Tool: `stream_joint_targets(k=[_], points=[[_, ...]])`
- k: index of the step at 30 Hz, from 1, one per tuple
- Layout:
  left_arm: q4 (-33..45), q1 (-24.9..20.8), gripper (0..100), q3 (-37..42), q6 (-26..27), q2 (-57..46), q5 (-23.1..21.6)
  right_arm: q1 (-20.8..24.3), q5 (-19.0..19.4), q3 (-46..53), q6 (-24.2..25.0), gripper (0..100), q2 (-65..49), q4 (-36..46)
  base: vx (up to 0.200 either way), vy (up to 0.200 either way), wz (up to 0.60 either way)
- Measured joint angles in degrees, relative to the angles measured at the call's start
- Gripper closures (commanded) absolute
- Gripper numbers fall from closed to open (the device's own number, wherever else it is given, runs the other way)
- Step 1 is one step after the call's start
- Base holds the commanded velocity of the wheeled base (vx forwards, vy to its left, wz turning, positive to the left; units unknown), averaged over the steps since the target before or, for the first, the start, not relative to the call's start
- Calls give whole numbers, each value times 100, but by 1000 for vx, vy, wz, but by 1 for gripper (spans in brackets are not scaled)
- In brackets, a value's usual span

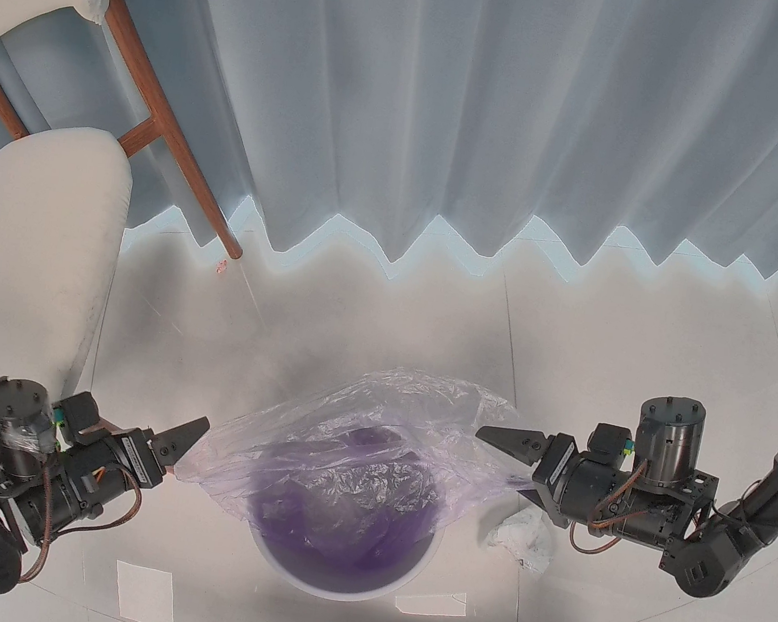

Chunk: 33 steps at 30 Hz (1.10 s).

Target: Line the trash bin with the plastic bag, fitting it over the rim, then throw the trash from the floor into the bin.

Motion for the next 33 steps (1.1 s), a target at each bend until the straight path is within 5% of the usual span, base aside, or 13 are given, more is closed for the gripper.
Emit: stream_joint_targets(k=[11,16,25,33], points=[[750,-612,0,66,9,-2007,-818,1242,297,541,1169,0,-1045,-80,-91,0,0],[1447,-833,0,66,15,-2690,-1122,1497,333,389,1251,0,-1154,-105,-200,0,0],[1581,-907,0,63,-5,-2966,-1172,1458,-157,157,599,0,-933,-160,-178,0,0],[1576,-1089,0,-240,-524,-2347,-1081,811,-327,244,336,0,-891,-970,0,0,0]])
